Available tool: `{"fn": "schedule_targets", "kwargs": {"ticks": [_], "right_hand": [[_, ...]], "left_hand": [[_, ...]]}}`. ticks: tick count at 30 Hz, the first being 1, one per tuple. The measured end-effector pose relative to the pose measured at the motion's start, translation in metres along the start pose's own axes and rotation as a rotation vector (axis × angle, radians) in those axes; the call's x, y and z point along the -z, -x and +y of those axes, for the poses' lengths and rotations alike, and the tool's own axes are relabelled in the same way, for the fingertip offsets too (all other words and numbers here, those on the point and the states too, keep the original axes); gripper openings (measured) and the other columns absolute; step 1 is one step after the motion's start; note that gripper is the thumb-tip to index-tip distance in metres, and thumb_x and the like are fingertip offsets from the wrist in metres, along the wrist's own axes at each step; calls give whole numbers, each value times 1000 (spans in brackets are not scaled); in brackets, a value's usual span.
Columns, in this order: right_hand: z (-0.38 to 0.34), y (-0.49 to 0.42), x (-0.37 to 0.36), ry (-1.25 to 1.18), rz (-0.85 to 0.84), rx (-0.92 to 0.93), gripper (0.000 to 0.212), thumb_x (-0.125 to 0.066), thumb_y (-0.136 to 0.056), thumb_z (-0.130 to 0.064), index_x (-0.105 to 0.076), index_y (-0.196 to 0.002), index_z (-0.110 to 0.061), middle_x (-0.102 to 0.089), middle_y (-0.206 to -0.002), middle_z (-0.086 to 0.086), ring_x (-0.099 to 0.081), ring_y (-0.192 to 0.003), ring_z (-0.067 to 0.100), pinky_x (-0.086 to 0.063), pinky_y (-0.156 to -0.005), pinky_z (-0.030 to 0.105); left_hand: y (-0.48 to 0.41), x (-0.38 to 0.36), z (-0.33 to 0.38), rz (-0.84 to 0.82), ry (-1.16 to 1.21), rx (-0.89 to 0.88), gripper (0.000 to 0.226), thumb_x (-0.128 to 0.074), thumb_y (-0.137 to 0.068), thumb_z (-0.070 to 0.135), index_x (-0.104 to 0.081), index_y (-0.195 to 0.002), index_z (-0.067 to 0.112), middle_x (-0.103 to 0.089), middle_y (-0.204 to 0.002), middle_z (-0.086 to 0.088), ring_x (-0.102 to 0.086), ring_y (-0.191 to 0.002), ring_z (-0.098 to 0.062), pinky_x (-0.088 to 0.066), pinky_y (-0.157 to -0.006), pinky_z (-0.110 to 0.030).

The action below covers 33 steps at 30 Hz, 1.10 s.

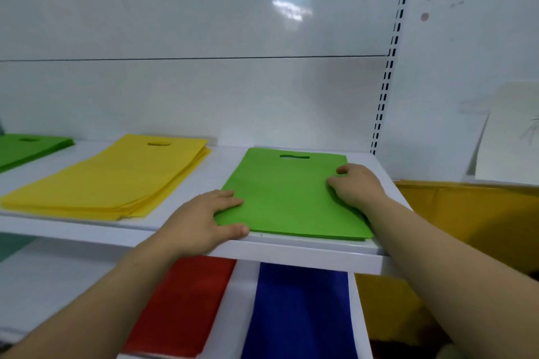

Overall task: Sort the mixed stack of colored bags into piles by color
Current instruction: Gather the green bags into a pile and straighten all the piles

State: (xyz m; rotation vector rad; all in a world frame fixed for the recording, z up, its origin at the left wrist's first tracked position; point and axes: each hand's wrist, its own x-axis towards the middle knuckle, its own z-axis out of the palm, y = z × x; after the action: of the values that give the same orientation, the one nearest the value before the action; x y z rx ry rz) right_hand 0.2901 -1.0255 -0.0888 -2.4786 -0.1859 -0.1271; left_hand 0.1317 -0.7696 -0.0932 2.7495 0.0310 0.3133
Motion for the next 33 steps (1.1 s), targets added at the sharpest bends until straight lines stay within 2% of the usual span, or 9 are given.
{"fn": "schedule_targets", "kwargs": {"ticks": [3, 6, 8, 11, 17, 20, 22, 25, 33], "right_hand": [[0, -2, 0, 29, -17, 4, 52, -54, -89, -39, -51, -135, -15, -49, -140, 8, -49, -123, 28, -40, -101, 36], [0, -4, -1, 67, -10, 17, 41, -53, -90, -38, -62, -119, -10, -58, -128, 11, -54, -113, 29, -42, -92, 34], [1, -6, -3, 77, -3, 18, 38, -54, -90, -37, -64, -112, -9, -60, -123, 11, -55, -108, 29, -42, -88, 33], [2, -9, -4, 98, -11, 31, 44, -53, -90, -40, -60, -123, -13, -55, -132, 9, -52, -116, 28, -41, -95, 35], [1, -10, -6, 127, -50, 32, 56, -51, -90, -46, -47, -139, -19, -46, -144, 6, -46, -127, 29, -38, -105, 40], [-5, -3, -1, 156, -95, 22, 61, -49, -91, -50, -42, -142, -18, -42, -146, 9, -44, -128, 31, -38, -106, 41], [-13, 1, 3, 184, -98, 22, 65, -48, -91, -52, -37, -145, -16, -39, -147, 11, -43, -129, 33, -38, -106, 41], [-40, 5, 10, 204, -51, 80, 67, -48, -92, -52, -34, -145, -15, -35, -148, 12, -40, -131, 32, -37, -106, 41], [-185, 34, -22, 151, -37, 352, 67, -47, -92, -50, -34, -146, -12, -37, -147, 13, -37, -134, 31, -35, -107, 38]], "left_hand": [[0, -1, -2, 31, -2, -5, 133, -19, -26, 106, -51, -133, 34, -38, -148, 12, -32, -136, -4, -19, -105, -14], [0, -3, -1, 44, -1, -7, 130, -24, -26, 104, -52, -133, 35, -39, -147, 13, -32, -136, -3, -19, -103, -13], [-1, -5, -1, 57, -12, -10, 116, -36, -35, 94, -51, -133, 35, -39, -147, 13, -32, -136, -3, -18, -104, -13], [-1, -6, -1, 65, -31, -18, 102, -35, -45, 84, -51, -133, 36, -39, -147, 13, -32, -136, -3, -20, -106, -15], [1, -3, 3, -21, -31, 2, 106, -34, -45, 84, -46, -138, 34, -34, -151, 8, -25, -141, -9, -18, -111, -23], [0, 4, 8, -71, 60, 27, 93, -50, -61, 77, -44, -139, 28, -30, -153, 3, -20, -143, -10, -14, -110, -19], [-2, 13, 8, -55, 149, 56, 72, -63, -78, 59, -45, -139, 26, -31, -153, 2, -23, -142, -8, -16, -109, -18], [-2, 39, 4, 14, 164, 57, 60, -64, -85, 44, -44, -139, 25, -33, -152, 4, -28, -139, -8, -19, -109, -19], [55, 124, -67, 129, 76, 153, 62, -62, -87, 43, -40, -142, 26, -32, -152, 5, -30, -139, -11, -24, -107, -23]]}}
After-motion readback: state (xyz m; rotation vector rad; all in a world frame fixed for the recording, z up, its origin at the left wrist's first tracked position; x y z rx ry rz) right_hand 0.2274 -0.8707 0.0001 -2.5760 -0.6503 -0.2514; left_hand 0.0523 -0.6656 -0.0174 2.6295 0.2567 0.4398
